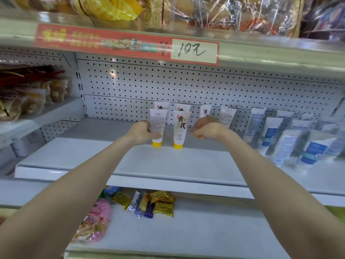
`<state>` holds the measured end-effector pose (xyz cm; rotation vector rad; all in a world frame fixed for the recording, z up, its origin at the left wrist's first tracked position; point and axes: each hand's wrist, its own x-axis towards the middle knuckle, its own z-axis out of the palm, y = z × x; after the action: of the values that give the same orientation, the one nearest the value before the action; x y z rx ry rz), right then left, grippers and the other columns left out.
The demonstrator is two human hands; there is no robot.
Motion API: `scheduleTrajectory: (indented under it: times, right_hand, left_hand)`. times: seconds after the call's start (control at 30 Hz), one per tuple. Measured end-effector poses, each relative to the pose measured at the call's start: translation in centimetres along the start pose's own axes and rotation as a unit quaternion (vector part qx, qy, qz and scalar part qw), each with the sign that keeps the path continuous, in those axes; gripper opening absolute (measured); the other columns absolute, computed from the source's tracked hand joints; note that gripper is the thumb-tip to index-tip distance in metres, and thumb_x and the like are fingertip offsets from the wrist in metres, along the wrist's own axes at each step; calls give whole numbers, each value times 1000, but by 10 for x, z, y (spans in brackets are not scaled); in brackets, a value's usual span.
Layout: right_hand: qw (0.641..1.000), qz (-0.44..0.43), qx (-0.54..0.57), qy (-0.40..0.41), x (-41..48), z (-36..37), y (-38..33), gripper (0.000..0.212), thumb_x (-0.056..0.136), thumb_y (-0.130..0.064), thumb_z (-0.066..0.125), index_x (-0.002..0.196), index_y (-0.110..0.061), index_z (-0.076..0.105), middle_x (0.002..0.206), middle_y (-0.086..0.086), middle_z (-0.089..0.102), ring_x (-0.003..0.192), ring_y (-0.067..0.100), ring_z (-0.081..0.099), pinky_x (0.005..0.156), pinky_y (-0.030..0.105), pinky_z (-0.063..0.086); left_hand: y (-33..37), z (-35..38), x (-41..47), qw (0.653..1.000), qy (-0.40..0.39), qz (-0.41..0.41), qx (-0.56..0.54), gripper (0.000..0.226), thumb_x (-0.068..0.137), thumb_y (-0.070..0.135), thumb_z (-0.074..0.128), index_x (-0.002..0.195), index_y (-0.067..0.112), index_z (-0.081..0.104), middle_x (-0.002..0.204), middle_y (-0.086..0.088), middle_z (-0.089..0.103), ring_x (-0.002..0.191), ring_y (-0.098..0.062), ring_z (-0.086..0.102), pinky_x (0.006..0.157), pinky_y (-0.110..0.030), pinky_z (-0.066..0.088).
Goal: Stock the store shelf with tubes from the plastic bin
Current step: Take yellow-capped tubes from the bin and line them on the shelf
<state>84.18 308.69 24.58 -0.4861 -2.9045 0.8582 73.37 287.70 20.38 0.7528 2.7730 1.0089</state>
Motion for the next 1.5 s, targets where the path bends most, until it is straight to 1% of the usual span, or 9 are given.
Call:
scheduleTrajectory:
  times: [0.07, 0.2, 0.5, 0.73, 0.9, 1.03, 1.23, 1.37, 1.5]
  right_hand:
    - [1000, -7, 7, -20, -13, 2, 5, 37, 84, -27, 67, 107, 2, 61, 96, 14, 64, 80, 21, 60, 80, 34, 52]
    - [998, -37, -22, -43, -38, 6, 14, 33, 85, -23, 66, 109, 0, 61, 111, 12, 65, 80, 23, 66, 71, 30, 50]
    - [995, -51, -27, -87, -117, 8, 47, 44, 83, -30, 68, 119, -6, 58, 106, 9, 66, 89, 20, 67, 78, 32, 52]
    - [990, -48, -18, -128, -161, 42, 84, 39, 83, -29, 68, 114, -8, 59, 103, 8, 67, 80, 17, 64, 61, 23, 47]
    - [985, -32, -22, -167, -176, 84, 115, 33, 83, -30, 68, 109, -12, 63, 104, 4, 65, 96, 20, 62, 81, 27, 47]
    - [973, 14, 4, -229, -179, 133, 149, 29, 85, -25, 68, 107, -8, 60, 87, 3, 61, 73, 17, 59, 52, 17, 41]
    - [954, 59, -4, -295, -190, 211, 203, 38, 84, -27, 67, 115, -8, 60, 118, 10, 57, 104, 26, 58, 76, 25, 43]
    - [937, 105, 14, -333, -200, 263, 232, 36, 84, -23, 66, 112, 1, 60, 113, 14, 62, 106, 30, 59, 74, 30, 44]
    - [926, 141, 32, -348, -216, 315, 259, 38, 84, -23, 67, 116, -5, 59, 125, 10, 57, 110, 24, 56, 77, 21, 36]
  left_hand:
    - [5, 2, -13, 1000, -25, 14, 0, 46, 76, 37, 73, 111, 8, 63, 107, -7, 66, 97, -21, 60, 80, -29, 45]
    - [25, 6, -46, 996, -82, 25, 12, 58, 77, 39, 73, 122, 7, 56, 111, -5, 60, 106, -21, 57, 90, -29, 44]
    - [67, 33, -125, 991, -121, 30, 40, 60, 77, 45, 70, 124, 12, 54, 114, -2, 57, 104, -19, 53, 93, -29, 42]
    - [66, 83, -175, 985, -161, 6, 56, 59, 76, 45, 71, 122, 12, 56, 114, -4, 60, 100, -19, 57, 94, -31, 45]
    - [38, 129, -194, 976, -205, -35, 59, 62, 68, 54, 73, 116, 17, 57, 108, -2, 64, 100, -21, 60, 95, -37, 47]
    - [6, 176, -204, 965, -250, -65, 46, 58, 76, 43, 73, 119, 7, 57, 100, -3, 59, 98, -22, 57, 92, -33, 44]
    - [-48, 244, -228, 942, -308, -132, 28, 54, 78, 39, 72, 120, 11, 55, 119, -6, 58, 96, -18, 53, 81, -23, 40]
    - [-78, 286, -248, 924, -347, -162, 14, 55, 81, 33, 70, 126, 7, 51, 123, -8, 58, 109, -23, 55, 81, -22, 39]
    - [-114, 324, -269, 903, -378, -204, 1, 56, 82, 36, 69, 126, 7, 50, 121, -10, 58, 110, -24, 54, 83, -25, 37]
